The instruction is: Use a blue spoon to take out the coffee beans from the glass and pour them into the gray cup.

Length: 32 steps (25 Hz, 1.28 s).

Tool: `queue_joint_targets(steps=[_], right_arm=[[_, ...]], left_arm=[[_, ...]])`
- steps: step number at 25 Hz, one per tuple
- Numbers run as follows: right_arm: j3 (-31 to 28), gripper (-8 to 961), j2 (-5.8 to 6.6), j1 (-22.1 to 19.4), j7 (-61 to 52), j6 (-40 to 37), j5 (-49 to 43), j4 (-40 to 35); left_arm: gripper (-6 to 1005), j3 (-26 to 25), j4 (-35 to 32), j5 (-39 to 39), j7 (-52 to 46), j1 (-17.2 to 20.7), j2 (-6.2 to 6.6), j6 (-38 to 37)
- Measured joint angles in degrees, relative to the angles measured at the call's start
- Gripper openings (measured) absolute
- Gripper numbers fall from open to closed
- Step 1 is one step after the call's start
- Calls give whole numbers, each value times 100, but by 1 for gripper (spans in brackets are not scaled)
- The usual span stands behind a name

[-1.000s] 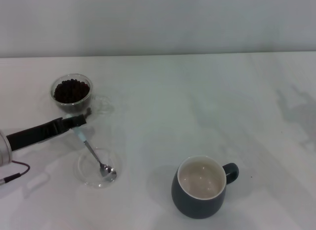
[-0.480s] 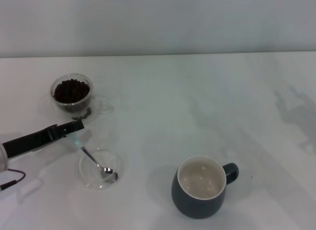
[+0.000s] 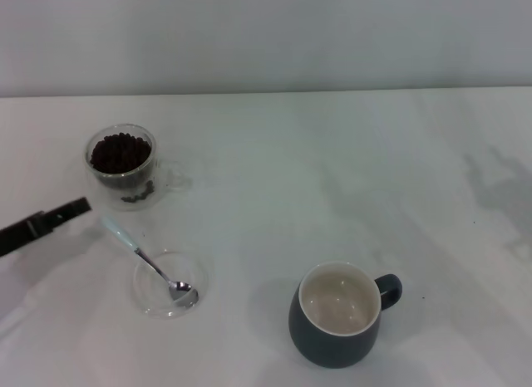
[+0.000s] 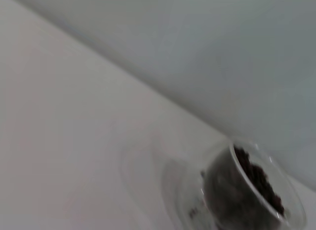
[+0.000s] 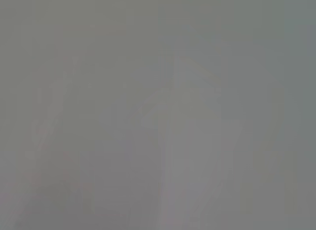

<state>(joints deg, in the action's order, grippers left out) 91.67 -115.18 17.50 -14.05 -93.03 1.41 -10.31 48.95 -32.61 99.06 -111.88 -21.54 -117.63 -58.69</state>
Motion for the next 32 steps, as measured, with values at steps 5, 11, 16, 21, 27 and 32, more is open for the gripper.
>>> queue_joint_targets(steps=[5, 11, 16, 21, 27, 32], right_arm=[[-11, 447, 11, 10, -1, -17, 0, -3], [-5, 448, 14, 33, 50, -24, -5, -6], [101, 448, 4, 34, 274, -26, -13, 26], [305, 448, -16, 28, 566, -20, -15, 49], [616, 448, -33, 23, 590, 45, 26, 40], [951, 448, -38, 47, 575, 204, 8, 7]], left_arm=[[748, -350, -343, -264, 648, 270, -52, -47], [745, -366, -640, -1104, 1896, 592, -94, -47], [738, -369, -420, -2460, 3859, 807, -129, -48], [735, -366, 350, -4009, 5831, 822, -139, -412], [735, -370, 640, -5215, 7387, 816, -127, -958], [736, -369, 750, -5718, 8302, 778, -116, -1305]])
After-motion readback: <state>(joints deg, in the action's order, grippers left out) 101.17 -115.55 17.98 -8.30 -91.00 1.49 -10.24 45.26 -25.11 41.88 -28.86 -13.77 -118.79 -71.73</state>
